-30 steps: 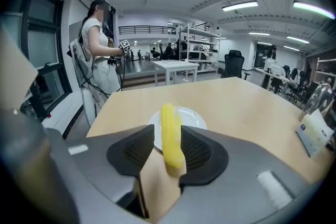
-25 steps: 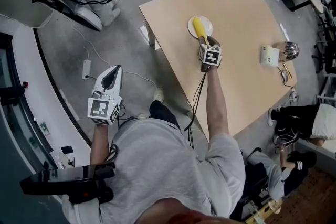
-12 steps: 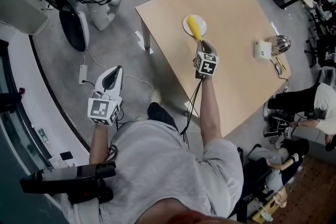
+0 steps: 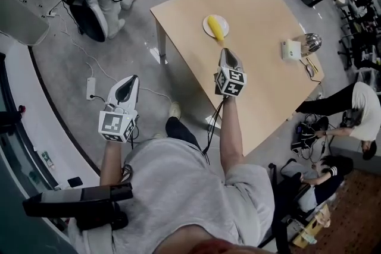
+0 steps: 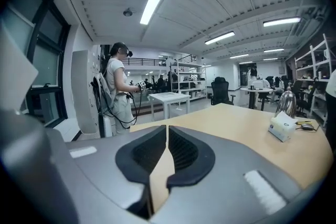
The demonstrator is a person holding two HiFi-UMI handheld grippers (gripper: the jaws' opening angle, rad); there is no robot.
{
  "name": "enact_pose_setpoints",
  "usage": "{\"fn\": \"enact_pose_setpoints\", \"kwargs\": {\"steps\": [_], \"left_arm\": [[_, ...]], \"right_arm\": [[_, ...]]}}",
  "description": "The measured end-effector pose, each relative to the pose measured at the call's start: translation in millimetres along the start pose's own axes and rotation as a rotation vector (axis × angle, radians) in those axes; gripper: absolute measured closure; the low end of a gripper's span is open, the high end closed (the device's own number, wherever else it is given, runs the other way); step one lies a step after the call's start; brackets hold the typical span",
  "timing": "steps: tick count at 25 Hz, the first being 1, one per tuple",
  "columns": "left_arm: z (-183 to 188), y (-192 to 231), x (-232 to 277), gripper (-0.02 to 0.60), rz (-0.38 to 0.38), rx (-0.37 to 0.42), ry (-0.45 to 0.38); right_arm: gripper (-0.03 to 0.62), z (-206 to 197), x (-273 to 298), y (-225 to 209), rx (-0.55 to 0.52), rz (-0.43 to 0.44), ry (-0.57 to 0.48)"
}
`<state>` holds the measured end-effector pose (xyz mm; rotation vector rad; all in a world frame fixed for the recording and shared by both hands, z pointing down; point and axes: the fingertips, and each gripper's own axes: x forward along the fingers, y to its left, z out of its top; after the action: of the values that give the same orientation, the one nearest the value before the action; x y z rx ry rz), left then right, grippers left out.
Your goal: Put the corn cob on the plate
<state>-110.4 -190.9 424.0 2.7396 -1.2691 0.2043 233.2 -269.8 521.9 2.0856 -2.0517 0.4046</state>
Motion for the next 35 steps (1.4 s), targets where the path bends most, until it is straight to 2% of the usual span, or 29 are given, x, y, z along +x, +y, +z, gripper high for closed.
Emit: {"fn": "enact_pose_setpoints", "kwargs": {"steps": [17, 27, 35], "left_arm": [[-1.4, -21.0, -48.1, 0.561, -0.087, 0.004, -0.052], [2.3, -48.7, -54.4, 0.561, -0.165, 0.021, -0.074], [9.1, -61.9, -57.7, 0.561, -0.213, 0.039, -0.076]], "right_arm": [[0.574, 16.9, -137.0, 47.5, 0.006, -0.039, -0.136], [0.579, 5.6, -213.5, 64.2, 0.007, -0.083, -0.178], [0.585, -6.1, -253.8, 71.0, 0.028, -0.126, -0.198]]}}
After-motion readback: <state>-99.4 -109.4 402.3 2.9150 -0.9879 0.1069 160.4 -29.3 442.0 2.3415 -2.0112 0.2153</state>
